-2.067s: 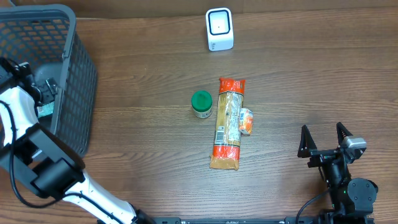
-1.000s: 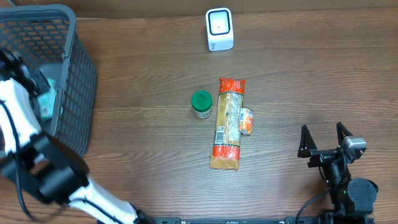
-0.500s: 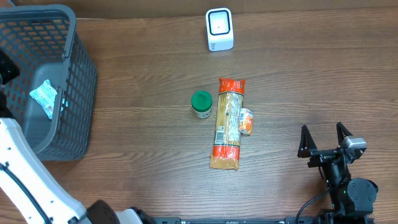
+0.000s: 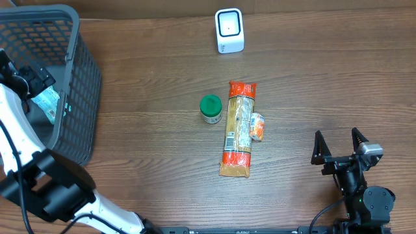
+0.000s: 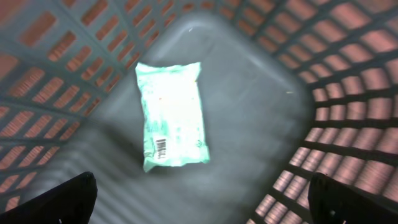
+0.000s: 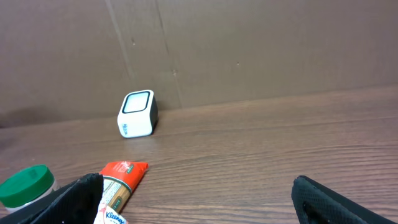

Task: Scan the item barcode
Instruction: 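Reach the left gripper into the basket and grasp the mint-green wipes pack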

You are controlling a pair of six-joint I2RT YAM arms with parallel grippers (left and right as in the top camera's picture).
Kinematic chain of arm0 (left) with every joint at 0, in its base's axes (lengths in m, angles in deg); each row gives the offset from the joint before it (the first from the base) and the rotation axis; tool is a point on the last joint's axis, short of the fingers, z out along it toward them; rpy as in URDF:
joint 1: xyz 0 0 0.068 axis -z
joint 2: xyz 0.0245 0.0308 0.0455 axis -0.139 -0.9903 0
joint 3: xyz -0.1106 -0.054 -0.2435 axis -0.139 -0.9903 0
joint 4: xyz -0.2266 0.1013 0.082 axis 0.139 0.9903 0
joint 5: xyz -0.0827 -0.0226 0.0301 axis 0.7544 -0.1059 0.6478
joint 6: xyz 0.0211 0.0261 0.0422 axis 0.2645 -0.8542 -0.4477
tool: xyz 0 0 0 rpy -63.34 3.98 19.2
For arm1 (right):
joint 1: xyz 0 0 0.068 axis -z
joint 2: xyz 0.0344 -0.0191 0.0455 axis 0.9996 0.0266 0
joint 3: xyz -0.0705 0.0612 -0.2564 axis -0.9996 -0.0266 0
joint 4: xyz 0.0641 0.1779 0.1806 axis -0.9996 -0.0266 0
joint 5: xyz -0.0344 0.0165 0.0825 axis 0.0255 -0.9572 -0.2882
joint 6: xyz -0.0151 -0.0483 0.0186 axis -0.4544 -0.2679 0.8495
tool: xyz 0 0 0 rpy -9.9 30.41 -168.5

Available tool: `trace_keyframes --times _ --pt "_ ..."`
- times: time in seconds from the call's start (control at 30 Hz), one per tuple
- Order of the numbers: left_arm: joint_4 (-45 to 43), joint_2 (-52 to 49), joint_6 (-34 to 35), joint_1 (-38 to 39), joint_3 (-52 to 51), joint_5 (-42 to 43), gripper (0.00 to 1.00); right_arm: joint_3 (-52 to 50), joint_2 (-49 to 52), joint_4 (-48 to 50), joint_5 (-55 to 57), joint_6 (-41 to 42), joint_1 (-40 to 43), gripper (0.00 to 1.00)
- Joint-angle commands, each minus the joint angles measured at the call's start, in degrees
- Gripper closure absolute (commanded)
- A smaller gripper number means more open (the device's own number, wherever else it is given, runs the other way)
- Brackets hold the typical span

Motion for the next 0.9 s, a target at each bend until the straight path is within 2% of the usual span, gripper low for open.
trace_keyframes --times 0.0,0.53,0.63,0.67,0.7,0.8,0.87 --pt "-1.5 -3.6 0.3 -1.4 -0.2 0.8 0.0 -0.6 -0.6 0.2 0.7 -0.2 0.4 0.0" --pt "-11.1 -20.7 1.9 -2.1 -0.2 1.6 0.0 -0.6 -0.6 0.2 0.7 -0.2 0.4 0.0" --pt "-11.5 -22.9 2.3 -2.1 -0.2 4.2 0.0 -0.6 -0.6 0.2 0.7 -0.2 0.4 0.0" --pt "-11.5 -23.4 2.3 -2.1 -0.2 4.8 0.06 -0.6 -0.6 0.2 0.7 -0.2 0.4 0.0" --pt "-11.3 -23.6 2.3 -2.1 -0.2 4.8 0.17 -0.6 -0.6 0.2 0.7 -0.2 0.4 0.0" --pt "-10.7 -23.5 2.2 -2.1 -0.1 4.3 0.62 -0.6 -0.6 0.2 0.7 -0.1 0.4 0.0" --pt "-9.8 -23.1 2.2 -2.3 0.1 4.3 0.79 -0.6 -0.6 0.2 0.7 -0.1 0.4 0.0"
